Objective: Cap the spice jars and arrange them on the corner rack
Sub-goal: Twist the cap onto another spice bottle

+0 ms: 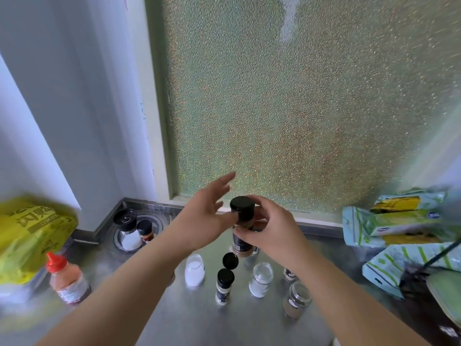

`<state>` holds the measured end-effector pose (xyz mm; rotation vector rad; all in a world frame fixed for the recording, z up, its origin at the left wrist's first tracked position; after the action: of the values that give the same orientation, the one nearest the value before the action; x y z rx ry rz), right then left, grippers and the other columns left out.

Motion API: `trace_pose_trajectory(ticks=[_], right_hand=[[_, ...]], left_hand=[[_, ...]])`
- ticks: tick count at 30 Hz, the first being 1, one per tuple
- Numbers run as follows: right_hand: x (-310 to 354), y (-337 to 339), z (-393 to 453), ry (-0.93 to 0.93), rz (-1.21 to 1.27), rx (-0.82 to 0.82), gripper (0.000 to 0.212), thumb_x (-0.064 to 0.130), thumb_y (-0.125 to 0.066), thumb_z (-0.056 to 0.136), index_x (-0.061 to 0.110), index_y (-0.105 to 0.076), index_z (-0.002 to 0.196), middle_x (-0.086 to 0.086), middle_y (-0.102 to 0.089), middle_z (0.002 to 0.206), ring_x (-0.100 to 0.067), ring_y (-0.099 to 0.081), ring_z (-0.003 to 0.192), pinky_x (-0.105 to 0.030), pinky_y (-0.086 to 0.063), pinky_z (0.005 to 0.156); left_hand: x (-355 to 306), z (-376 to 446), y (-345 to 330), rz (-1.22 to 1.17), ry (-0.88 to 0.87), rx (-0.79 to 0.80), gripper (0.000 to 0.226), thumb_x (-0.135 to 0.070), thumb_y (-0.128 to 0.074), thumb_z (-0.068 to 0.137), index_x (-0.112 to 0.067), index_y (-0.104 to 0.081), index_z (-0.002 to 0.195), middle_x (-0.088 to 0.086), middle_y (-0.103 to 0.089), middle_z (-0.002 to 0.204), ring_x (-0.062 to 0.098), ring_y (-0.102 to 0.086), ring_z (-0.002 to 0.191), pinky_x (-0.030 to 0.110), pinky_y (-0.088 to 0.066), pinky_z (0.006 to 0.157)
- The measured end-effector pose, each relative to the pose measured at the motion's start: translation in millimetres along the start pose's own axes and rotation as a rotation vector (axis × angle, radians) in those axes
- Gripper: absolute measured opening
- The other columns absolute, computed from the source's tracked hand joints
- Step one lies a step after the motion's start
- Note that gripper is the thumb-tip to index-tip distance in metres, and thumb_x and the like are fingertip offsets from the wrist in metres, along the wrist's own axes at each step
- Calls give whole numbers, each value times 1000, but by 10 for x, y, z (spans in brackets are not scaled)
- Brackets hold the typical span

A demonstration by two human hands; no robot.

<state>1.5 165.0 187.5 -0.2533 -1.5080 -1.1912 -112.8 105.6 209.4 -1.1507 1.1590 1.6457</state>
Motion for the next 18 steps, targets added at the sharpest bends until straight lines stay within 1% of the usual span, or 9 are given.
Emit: trace_pose_trajectory(ticks=[2,4,6,7,8,10,12,15,18], right_hand=[[2,-11,-5,3,-29,-8,57,22,-79,68,31,-54,118,13,-70,95,3,-67,84,-19,-53,85],[23,-30,-13,5,-66,-1,59,23,-78,68,32,-53,120,16,-68,94,4,-66,85,-14,-51,81],[24,-44,-21,6,-63,7,60,22,-78,68,31,-52,121,16,-68,94,4,-66,86,-13,-50,80],[11,-42,-25,4,-55,5,59,21,-78,68,31,-52,120,17,-68,92,4,-65,86,-12,-50,79],[-8,-38,-28,1,-45,-2,59,21,-79,68,31,-52,120,17,-69,92,5,-66,86,-13,-50,79],[-39,-36,-31,-8,-39,-9,62,21,-79,67,30,-52,122,12,-70,96,2,-67,86,-20,-51,84],[-23,-52,-35,-5,-67,0,67,23,-78,67,30,-49,127,13,-69,97,0,-66,88,-21,-51,87],[36,-72,-46,3,-120,9,69,25,-77,69,31,-46,131,14,-65,92,0,-65,87,-14,-49,82],[16,-78,-46,4,-107,11,66,25,-77,68,33,-48,127,15,-68,96,2,-65,87,-17,-50,83]], left_hand=[[17,-10,46,126,0,-141,54,-20,-71,74,-31,-45,120,-9,-52,120,6,-51,111,28,-44,95],[-17,-22,89,360,-36,-266,43,-37,-76,66,-28,-55,102,-4,-58,103,6,-56,93,19,-46,79],[-32,-18,81,430,-66,-234,32,-32,-75,68,-28,-60,96,-5,-63,96,1,-57,87,8,-41,73],[-14,-10,55,382,-52,-155,31,-25,-74,71,-30,-61,98,-7,-65,98,-5,-57,89,5,-41,76],[10,-6,18,301,-31,-63,35,-18,-71,72,-31,-61,103,-8,-65,104,-7,-57,95,6,-40,85],[45,-14,-26,191,12,28,50,-14,-66,72,-31,-54,117,-8,-60,119,-1,-50,114,21,-38,100],[52,-19,7,258,24,-69,49,-24,-69,73,-28,-51,118,-7,-55,118,3,-49,113,24,-40,95],[-52,-39,77,494,-58,-275,40,-45,-72,66,-23,-55,95,-5,-55,94,5,-53,86,15,-41,71],[-91,-12,60,479,-81,-205,28,-33,-73,69,-25,-60,93,-4,-61,95,6,-56,87,9,-38,71]])
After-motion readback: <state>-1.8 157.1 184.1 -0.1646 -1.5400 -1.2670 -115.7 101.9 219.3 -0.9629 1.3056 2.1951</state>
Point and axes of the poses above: each hand's wrist, its own z-axis towards the middle knuckle, its own y-axis out of the back of the hand, x = y × z, the point moved 7 cm from there along z, towards the middle knuckle
